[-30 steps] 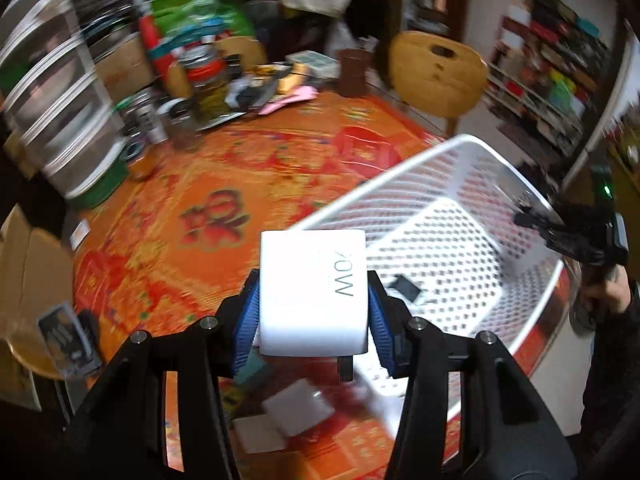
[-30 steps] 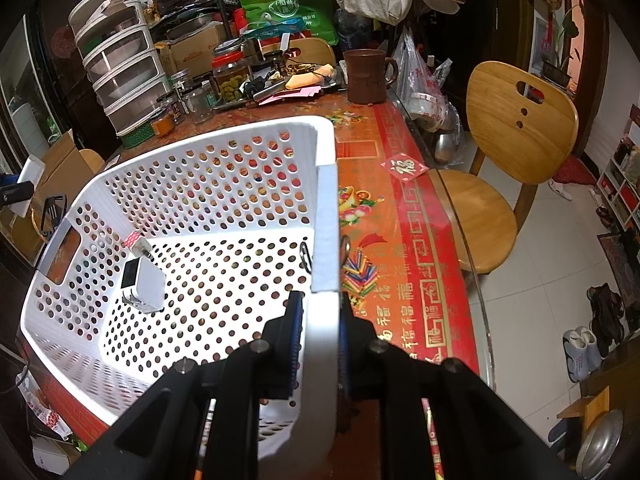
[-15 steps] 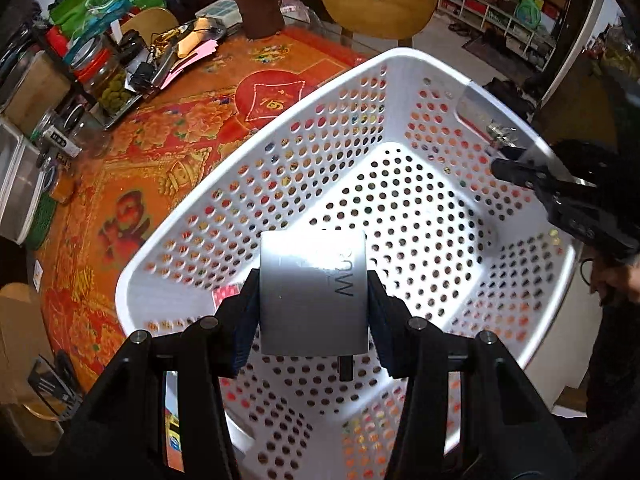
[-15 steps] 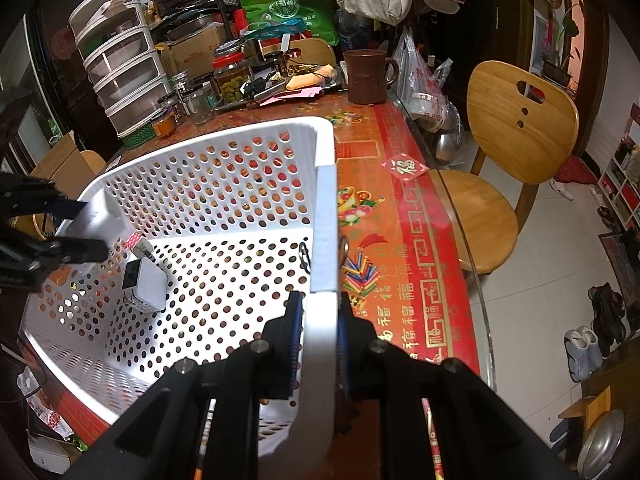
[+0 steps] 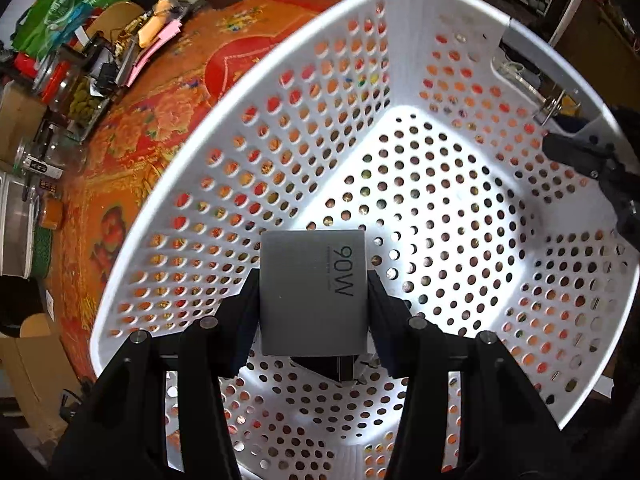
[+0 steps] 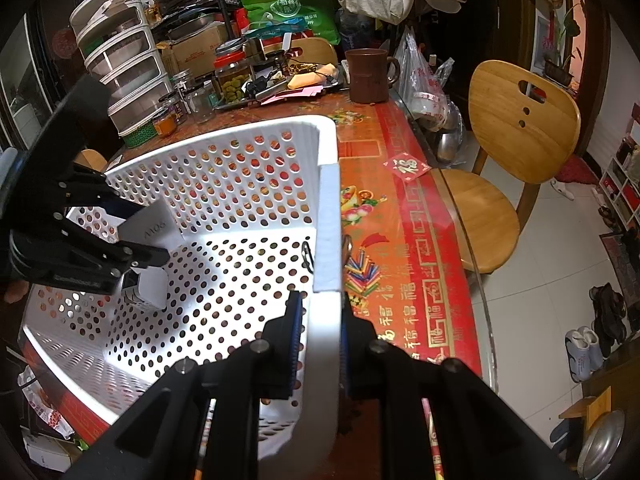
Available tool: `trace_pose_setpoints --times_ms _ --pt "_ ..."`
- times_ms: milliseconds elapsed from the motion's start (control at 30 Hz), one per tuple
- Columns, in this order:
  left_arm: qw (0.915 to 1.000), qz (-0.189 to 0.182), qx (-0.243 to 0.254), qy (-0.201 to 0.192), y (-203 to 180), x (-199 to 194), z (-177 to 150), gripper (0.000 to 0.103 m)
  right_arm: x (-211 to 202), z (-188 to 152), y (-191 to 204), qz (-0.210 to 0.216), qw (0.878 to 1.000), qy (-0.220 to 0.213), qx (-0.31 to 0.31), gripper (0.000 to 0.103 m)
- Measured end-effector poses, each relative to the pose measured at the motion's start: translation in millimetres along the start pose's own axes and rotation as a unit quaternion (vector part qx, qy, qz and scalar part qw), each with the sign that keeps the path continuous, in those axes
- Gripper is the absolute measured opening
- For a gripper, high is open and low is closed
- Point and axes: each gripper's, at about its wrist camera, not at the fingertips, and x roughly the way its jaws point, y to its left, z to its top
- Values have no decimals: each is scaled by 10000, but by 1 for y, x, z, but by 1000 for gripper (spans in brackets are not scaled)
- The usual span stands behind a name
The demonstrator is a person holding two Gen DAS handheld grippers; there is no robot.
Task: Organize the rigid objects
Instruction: 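Carry the white charger brick into the basket and open the left tool, then return the left tool to the chargers and grasp a white cube charger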
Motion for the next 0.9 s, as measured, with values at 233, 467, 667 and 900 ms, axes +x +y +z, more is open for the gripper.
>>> trace_pose_setpoints --times_ms 233,467,667,900 --pt "9999 79 43 68 -2 12 5 47 0 0 0 -3 10000 2 -5 14" --pt "9985 452 288 -137 -11 6 1 59 0 0 0 3 10000 -12 6 14" --pt "9959 484 159 -746 2 -35 -19 83 0 0 1 0 10000 -16 6 14" --pt "9812 636 -762 -1655 57 -120 -75 83 -1 0 0 5 10000 -59 28 14"
